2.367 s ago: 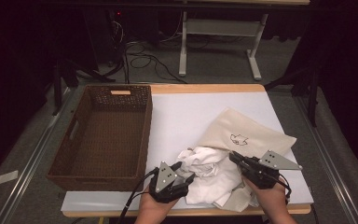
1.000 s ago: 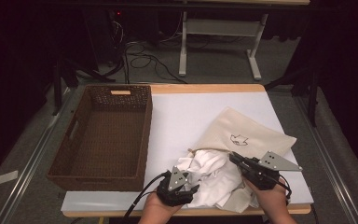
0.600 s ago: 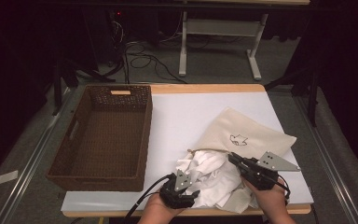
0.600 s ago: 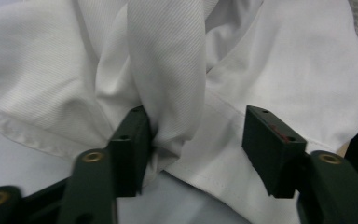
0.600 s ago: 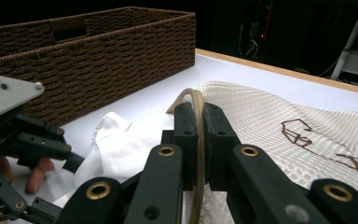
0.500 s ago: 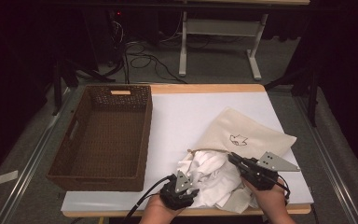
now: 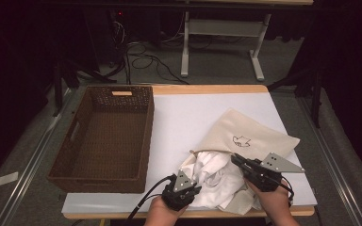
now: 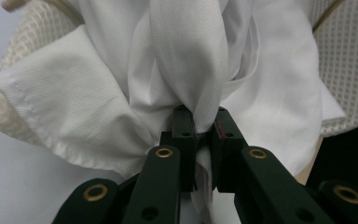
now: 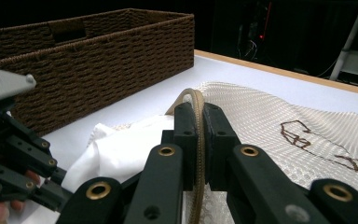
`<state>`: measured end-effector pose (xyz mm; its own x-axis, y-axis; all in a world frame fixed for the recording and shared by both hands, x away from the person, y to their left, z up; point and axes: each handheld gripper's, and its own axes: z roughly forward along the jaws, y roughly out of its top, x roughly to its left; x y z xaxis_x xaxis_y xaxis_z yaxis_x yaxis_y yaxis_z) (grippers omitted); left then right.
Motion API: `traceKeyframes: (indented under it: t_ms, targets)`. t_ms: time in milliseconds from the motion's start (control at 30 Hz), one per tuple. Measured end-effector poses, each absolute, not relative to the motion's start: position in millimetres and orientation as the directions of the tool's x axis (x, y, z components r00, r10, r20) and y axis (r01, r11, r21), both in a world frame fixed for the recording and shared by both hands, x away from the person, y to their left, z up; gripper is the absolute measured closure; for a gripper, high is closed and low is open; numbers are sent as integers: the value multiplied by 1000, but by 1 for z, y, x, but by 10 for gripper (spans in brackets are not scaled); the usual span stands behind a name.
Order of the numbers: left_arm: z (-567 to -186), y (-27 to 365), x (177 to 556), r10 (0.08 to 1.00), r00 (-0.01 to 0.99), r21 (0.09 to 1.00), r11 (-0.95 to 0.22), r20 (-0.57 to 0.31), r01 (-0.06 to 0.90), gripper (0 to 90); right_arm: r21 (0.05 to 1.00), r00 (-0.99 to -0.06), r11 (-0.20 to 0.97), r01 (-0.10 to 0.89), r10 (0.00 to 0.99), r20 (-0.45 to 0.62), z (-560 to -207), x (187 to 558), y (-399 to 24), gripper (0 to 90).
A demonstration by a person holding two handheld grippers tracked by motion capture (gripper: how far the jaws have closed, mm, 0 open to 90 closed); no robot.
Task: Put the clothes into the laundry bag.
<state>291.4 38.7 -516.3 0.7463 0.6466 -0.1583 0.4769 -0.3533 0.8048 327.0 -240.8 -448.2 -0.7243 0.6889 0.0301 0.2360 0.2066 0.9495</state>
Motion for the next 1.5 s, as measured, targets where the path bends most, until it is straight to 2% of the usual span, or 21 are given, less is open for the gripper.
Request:
traceKeyframes:
  t_ms: [467,1033,1500]
  targets:
    - [-505,21,309,657,737,854,-283,-160,437,822,952,-721,200,231,692,29,-447,326,-238,868]
    - [-496,-21,333,661,743,874,-294,-106,386,820,954,-724,196,227,689,31,-446,326,-238,868]
    - [-504,-45,361,712,697,884,-268,-86,383,818,955,-726,186,230,686,41,-446,325,-239,869]
